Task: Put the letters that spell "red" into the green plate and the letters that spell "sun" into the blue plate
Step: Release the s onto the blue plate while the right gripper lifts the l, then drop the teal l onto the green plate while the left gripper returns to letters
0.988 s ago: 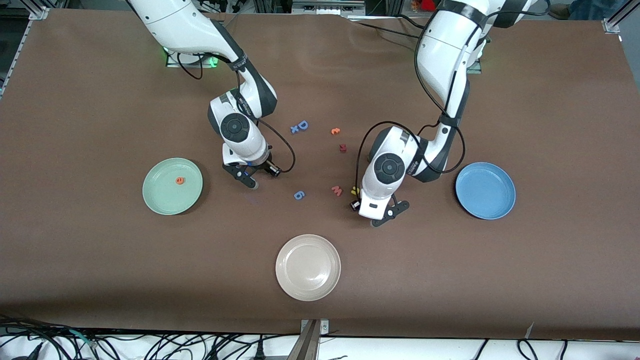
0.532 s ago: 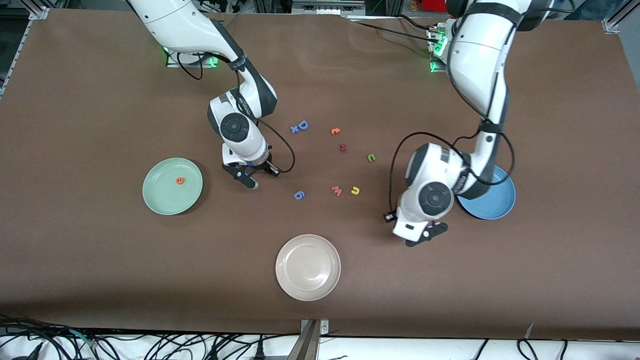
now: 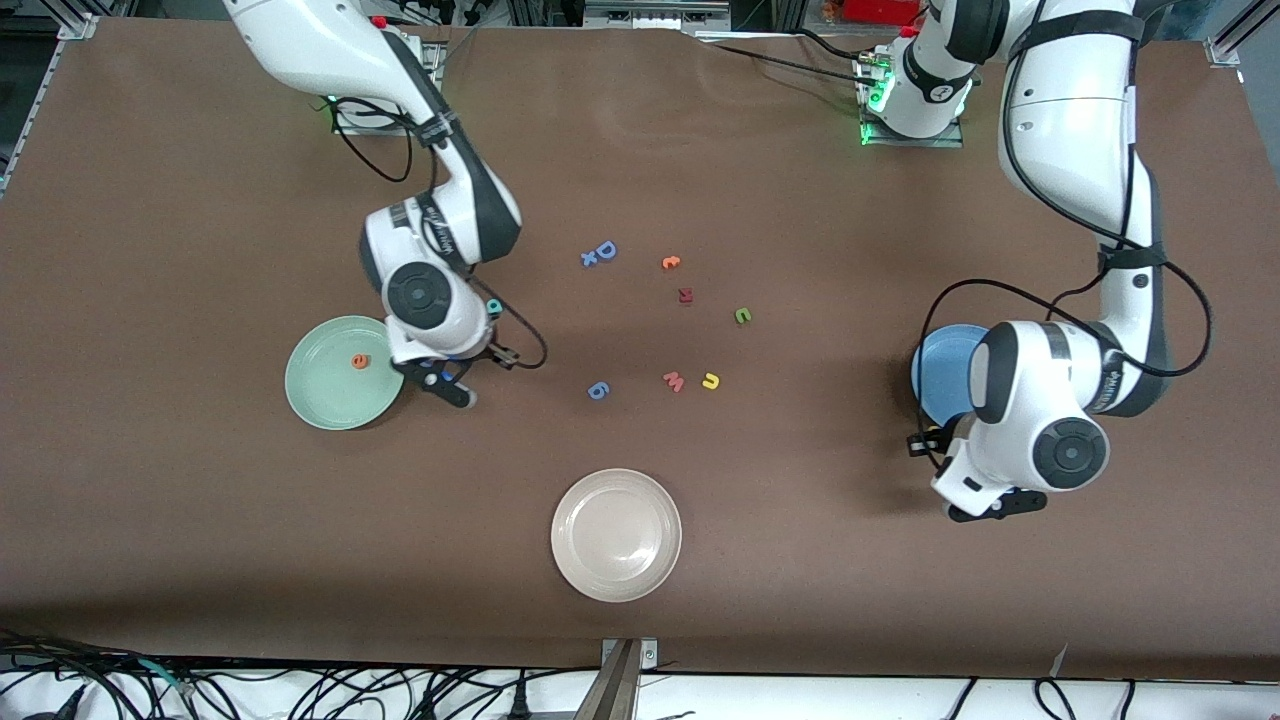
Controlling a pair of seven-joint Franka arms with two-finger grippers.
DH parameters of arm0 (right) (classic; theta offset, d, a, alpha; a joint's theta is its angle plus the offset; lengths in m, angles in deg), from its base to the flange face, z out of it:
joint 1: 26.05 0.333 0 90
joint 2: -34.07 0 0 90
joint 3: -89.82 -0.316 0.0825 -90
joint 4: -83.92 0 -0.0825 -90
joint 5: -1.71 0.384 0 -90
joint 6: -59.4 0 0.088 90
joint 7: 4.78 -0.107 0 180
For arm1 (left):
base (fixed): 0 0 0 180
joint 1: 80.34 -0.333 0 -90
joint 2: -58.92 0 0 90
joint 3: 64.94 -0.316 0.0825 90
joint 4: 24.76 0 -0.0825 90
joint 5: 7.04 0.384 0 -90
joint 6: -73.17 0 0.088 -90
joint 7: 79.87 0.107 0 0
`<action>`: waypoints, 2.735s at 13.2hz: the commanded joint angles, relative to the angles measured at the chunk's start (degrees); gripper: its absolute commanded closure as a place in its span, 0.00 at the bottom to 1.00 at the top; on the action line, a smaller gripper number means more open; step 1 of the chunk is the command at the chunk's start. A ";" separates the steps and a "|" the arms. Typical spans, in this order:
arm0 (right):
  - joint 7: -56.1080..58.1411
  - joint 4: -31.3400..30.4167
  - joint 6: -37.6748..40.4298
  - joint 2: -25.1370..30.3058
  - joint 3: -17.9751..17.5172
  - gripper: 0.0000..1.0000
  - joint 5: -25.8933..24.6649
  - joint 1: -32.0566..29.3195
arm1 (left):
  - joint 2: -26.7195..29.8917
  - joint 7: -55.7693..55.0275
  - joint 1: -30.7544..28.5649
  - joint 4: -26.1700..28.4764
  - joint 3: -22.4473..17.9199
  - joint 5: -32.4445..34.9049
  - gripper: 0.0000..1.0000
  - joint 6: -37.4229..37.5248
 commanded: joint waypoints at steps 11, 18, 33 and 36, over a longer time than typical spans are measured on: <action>47.29 -3.32 2.30 -1.61 8.61 1.00 3.76 -11.75 | -0.13 11.66 -0.46 3.98 -0.24 11.77 0.00 3.74; 57.40 -3.41 -0.43 -4.60 7.91 1.00 6.56 -17.03 | 0.84 -12.22 9.20 4.50 3.37 -7.63 0.00 -3.37; 15.81 -4.89 8.20 4.26 7.21 0.02 7.72 -3.51 | 9.02 -62.44 28.99 30.43 3.81 -18.30 0.00 -42.40; 4.80 -10.94 3.38 8.83 5.98 0.02 7.64 0.27 | 7.79 -66.73 30.74 30.79 3.19 -16.73 0.00 -42.76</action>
